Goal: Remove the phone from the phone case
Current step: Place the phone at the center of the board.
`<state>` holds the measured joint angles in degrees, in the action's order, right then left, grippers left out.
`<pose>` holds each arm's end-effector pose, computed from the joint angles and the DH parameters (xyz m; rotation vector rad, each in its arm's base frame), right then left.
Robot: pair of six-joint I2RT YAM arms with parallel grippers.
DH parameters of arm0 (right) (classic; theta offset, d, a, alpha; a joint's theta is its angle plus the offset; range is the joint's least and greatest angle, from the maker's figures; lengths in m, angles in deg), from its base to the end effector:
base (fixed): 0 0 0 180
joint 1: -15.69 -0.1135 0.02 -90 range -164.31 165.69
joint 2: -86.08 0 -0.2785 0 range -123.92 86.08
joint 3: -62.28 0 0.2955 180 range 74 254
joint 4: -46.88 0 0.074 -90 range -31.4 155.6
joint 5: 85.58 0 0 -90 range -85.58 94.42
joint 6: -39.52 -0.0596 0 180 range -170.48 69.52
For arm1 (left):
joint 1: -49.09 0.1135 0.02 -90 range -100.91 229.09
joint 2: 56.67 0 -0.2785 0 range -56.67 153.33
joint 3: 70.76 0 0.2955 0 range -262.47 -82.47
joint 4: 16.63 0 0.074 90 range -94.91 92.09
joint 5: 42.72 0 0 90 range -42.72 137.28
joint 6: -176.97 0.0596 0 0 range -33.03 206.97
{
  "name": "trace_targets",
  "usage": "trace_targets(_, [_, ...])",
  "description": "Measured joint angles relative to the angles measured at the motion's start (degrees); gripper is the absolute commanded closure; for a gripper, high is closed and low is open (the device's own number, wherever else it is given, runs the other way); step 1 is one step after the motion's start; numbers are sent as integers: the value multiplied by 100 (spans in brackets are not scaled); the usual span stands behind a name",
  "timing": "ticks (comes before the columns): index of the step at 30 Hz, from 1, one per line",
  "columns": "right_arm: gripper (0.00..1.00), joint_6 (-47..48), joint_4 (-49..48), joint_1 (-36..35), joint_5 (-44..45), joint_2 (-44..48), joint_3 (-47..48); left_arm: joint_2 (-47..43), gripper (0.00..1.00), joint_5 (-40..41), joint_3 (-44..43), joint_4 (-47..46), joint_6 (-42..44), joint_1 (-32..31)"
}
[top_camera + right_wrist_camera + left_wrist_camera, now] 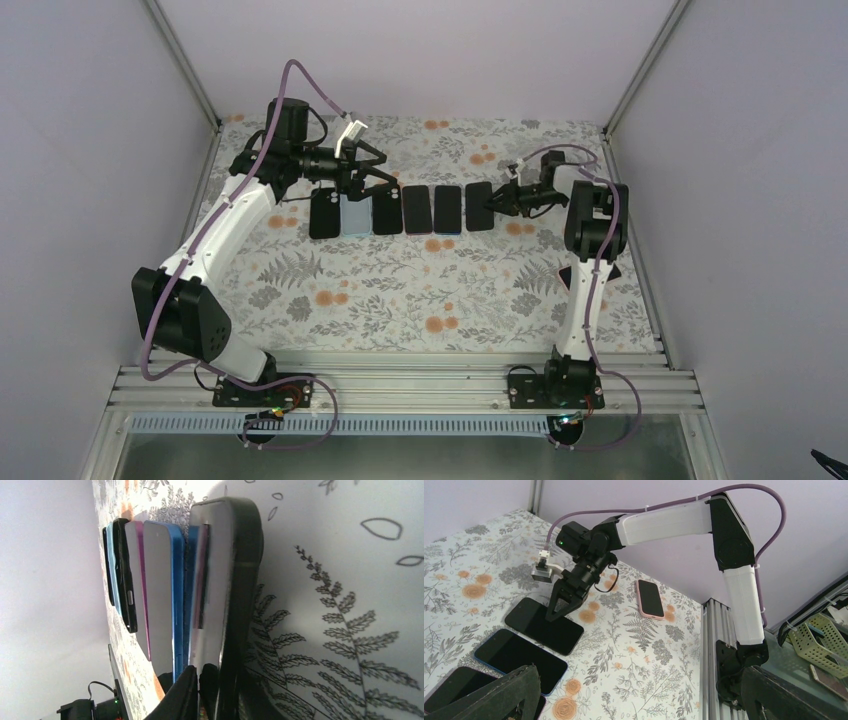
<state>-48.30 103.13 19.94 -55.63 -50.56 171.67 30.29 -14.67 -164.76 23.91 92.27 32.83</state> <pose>0.4994 0.0147 0.0663 -0.0382 2.5912 1.4863 0.3535 -0.1579 0.3715 0.9807 1.7946 -1.2629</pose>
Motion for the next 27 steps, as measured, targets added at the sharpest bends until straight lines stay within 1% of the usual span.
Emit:
trace_targets(3, [75,7,13,0,74,-26,0,0,0,0,0,-2,0,0])
trace_targets(8, [58,-2,4,0,-15,7,-24,0,0,0,0,-2,0,0])
trace_targets(10, [49,7,-33,-4,-9,94,-109,0,0,0,0,-2,0,0])
trace_targets(12, [39,7,-50,-4,61,210,-186,0,0,2,0,-2,0,0])
trace_targets(15, [19,7,-105,-4,313,398,-254,-2,0,7,0,-2,0,0])
trace_targets(16, [12,-2,-111,-2,382,457,-273,-2,0,7,0,-2,0,0])
trace_targets(17, [2,33,-138,-2,444,533,-304,-4,0,7,0,-2,0,0])
trace_targets(18, [0,57,-151,-2,538,610,-332,-11,0,9,0,-2,0,0])
trace_targets(24, [1,133,-173,-2,1027,929,-413,-118,0,48,9,-4,0,0])
trace_targets(27, [1,155,-227,-4,1290,1244,-662,-197,0,76,11,-7,2,0])
